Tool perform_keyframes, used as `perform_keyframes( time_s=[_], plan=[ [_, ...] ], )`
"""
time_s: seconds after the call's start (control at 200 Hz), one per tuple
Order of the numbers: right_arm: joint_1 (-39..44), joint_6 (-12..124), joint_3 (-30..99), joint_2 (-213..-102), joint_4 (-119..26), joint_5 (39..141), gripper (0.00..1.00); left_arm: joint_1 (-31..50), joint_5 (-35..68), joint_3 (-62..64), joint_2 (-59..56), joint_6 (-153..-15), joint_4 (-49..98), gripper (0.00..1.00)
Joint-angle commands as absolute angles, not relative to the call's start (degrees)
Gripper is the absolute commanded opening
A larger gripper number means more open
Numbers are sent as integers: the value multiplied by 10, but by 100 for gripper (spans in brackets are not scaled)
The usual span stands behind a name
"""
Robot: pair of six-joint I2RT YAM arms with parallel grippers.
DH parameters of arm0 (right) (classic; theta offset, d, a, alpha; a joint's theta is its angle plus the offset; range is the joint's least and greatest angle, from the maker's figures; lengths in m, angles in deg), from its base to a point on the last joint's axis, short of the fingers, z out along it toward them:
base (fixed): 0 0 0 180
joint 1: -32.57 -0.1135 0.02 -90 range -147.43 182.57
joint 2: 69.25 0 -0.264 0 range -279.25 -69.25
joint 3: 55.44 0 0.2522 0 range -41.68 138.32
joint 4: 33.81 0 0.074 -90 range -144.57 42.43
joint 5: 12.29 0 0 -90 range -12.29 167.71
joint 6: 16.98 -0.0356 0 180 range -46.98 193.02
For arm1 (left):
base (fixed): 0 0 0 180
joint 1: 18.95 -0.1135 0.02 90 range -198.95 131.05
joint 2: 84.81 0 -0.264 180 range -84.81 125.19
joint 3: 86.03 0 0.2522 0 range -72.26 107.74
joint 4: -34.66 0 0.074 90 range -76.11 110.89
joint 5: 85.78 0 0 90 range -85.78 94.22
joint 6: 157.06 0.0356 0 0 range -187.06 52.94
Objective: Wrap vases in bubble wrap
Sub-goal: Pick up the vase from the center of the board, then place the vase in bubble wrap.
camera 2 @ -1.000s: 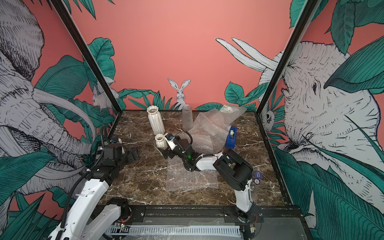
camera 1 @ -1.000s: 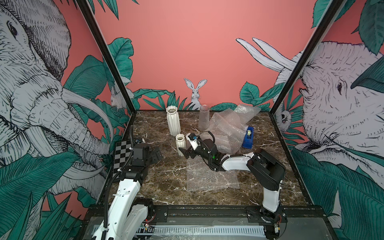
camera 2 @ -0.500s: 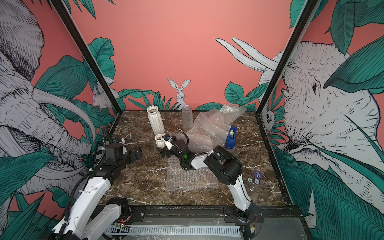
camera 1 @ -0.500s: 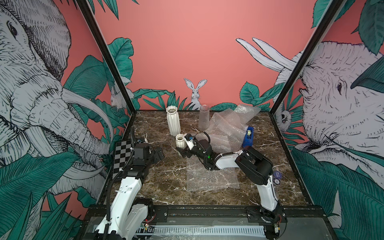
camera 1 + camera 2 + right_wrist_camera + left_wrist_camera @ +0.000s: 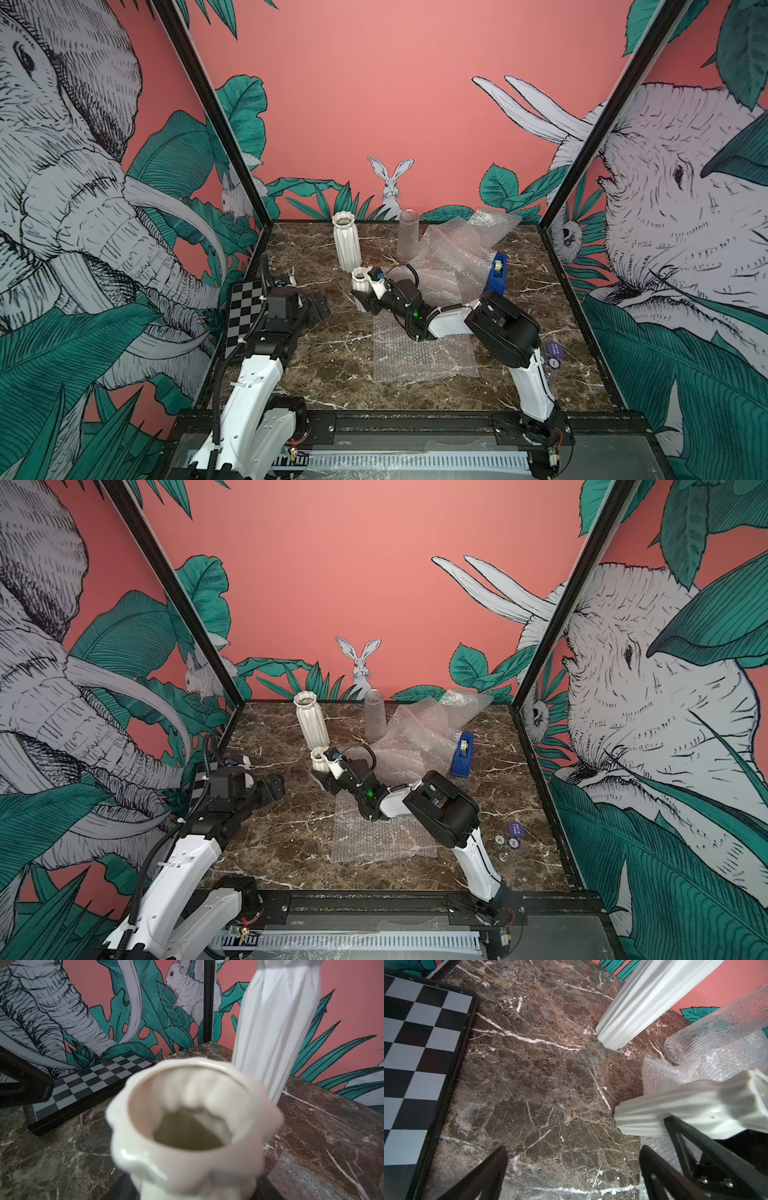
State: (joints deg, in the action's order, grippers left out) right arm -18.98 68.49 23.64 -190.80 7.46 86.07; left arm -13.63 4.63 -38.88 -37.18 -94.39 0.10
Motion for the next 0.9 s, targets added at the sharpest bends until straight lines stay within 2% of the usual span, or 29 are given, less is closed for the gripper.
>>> perform_keyframes(
  time_s=[0.0,0.235,0.415,0.515,0.7,0.895],
  plan=[
    [-192,678,240,-1874,95,859,49,-139,74,-398,-365,-947,18,99],
    [-192,691,219,-1758,4,861,41,-139,128,-375,-353,-935,17,99],
    [-192,711,183,-1653,-86,878,39,-138,170,-377,-335,-938,23,99],
    [-191,718,161,-1583,-170,846,39,-131,185,-379,-324,-944,26,97],
    [-183,700,115,-1480,-328,780,38,-48,146,-375,-317,-950,35,95],
    [-181,621,20,-1442,-342,751,35,-5,138,-398,-296,-991,89,94]
  ],
)
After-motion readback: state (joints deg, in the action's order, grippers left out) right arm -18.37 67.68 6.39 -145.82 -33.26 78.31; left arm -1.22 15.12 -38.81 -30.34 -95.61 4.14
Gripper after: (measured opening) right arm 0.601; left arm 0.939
